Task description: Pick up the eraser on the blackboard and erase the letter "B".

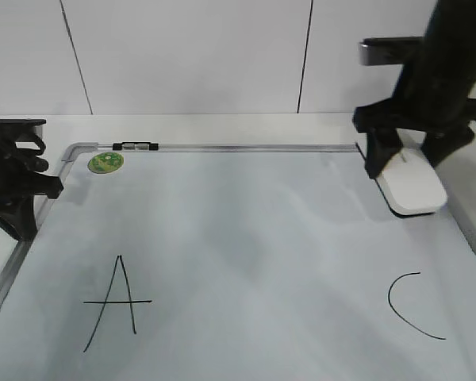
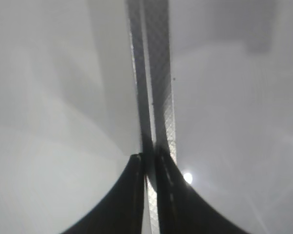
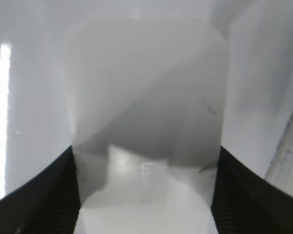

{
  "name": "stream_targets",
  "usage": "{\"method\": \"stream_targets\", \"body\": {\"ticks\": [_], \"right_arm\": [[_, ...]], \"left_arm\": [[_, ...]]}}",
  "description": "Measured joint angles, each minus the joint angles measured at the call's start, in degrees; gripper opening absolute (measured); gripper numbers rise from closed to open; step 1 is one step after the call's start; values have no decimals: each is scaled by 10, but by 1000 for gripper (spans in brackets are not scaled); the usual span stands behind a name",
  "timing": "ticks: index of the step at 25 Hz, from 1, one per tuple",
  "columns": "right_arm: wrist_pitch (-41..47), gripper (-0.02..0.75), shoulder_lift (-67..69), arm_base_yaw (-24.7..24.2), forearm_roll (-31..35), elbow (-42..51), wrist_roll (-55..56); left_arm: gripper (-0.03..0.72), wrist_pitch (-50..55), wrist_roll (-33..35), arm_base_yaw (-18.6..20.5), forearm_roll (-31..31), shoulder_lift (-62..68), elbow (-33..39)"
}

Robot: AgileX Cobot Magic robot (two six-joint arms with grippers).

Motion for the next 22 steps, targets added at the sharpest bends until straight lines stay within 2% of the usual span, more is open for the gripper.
{"method": "stream_targets", "body": {"ticks": [4,10,14,22], "right_arm": [[0,552,-28,-49,-2,72,1],[-1,552,-31,-99,-2,101,-11],[-10,552,-29,-118,-1,101,-18],[-31,552,12,-122,18,101,-41]], "left_arm": [[25,0,0,0,0,0,0],[25,0,0,0,0,0,0],[25,1,0,0,-2,0,0],[25,1,0,0,-4,0,0]]}}
